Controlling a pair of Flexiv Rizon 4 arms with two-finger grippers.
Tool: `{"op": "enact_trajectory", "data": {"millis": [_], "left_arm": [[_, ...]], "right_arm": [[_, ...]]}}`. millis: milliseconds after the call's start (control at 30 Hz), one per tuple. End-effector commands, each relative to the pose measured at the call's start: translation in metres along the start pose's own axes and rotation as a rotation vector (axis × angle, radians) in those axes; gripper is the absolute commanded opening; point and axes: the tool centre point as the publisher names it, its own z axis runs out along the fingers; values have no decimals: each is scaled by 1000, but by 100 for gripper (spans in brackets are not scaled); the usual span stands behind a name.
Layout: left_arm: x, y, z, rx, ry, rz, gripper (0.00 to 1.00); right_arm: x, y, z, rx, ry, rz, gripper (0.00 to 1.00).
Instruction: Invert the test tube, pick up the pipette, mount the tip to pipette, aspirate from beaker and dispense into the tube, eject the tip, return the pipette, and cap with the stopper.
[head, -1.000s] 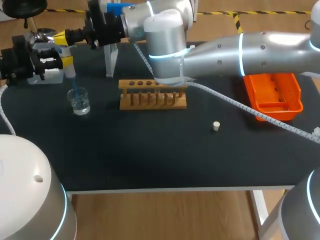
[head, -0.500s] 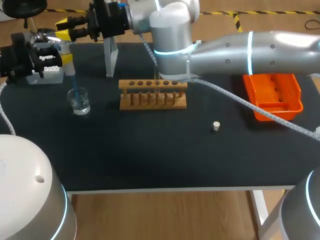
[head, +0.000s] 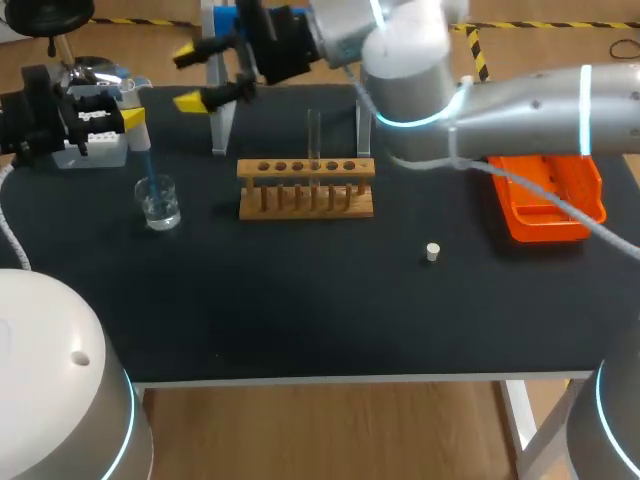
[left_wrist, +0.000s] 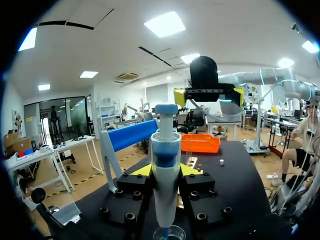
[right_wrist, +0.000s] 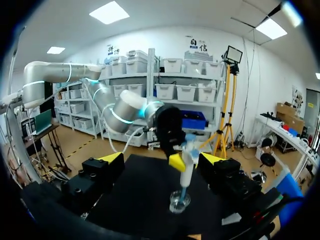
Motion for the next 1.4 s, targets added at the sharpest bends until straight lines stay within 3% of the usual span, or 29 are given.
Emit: {"op": "enact_trajectory", "data": {"millis": [33,533,833,1033,1400], "left_arm": [[0,0,0,-1,-2,0,0],[0,0,0,-1,-2,0,0],[0,0,0,-1,-2,0,0],[0,0,0,-1,-2,0,0],[0,0,0,-1,-2,0,0]], "right_arm": [[18,-18,-64,43,-12,17,100],[27,-76,-143,86,-109,64,100],[16,-105,-180,83,-160,81,100],[3,-126,-191,129,-160,100,100],[-18,-157,-190,193,-138,110,100]]}}
